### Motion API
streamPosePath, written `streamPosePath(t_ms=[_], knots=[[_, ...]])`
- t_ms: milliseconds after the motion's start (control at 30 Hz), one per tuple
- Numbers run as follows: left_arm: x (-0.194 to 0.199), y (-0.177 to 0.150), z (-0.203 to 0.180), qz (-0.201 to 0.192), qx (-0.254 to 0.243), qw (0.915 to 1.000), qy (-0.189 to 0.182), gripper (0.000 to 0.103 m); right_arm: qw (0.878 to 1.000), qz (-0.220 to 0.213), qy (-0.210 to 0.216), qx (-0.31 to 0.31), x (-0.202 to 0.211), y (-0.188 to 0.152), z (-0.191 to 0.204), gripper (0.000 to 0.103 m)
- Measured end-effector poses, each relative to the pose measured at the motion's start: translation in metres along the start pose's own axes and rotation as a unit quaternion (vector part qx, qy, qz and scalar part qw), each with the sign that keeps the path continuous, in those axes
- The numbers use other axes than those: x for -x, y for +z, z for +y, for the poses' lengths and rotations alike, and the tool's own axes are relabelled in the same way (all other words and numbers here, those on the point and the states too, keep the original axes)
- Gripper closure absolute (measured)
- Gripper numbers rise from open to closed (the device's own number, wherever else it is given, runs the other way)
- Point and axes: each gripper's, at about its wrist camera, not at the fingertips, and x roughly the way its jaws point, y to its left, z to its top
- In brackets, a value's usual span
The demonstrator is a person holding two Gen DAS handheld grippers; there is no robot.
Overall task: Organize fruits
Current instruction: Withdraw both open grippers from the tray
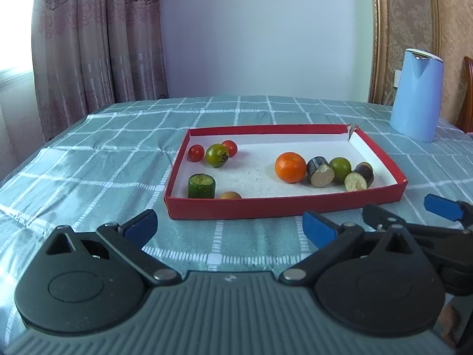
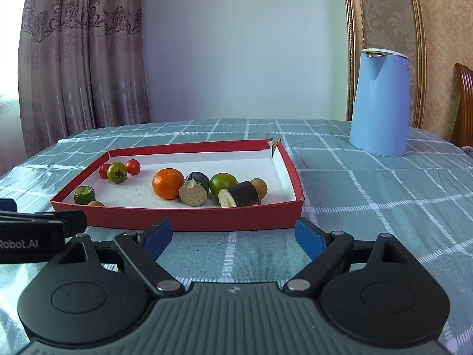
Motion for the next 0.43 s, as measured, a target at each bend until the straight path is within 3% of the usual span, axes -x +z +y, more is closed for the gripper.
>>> streamPosePath(t_ms=[433], knots=[[0.0048, -0.0062, -0.0064, -0.013, -0.026, 0.9994, 0.02, 0.0, 1.0, 0.015, -0.001, 0.007, -0.0042, -0.0004, 0.0035, 0.013]])
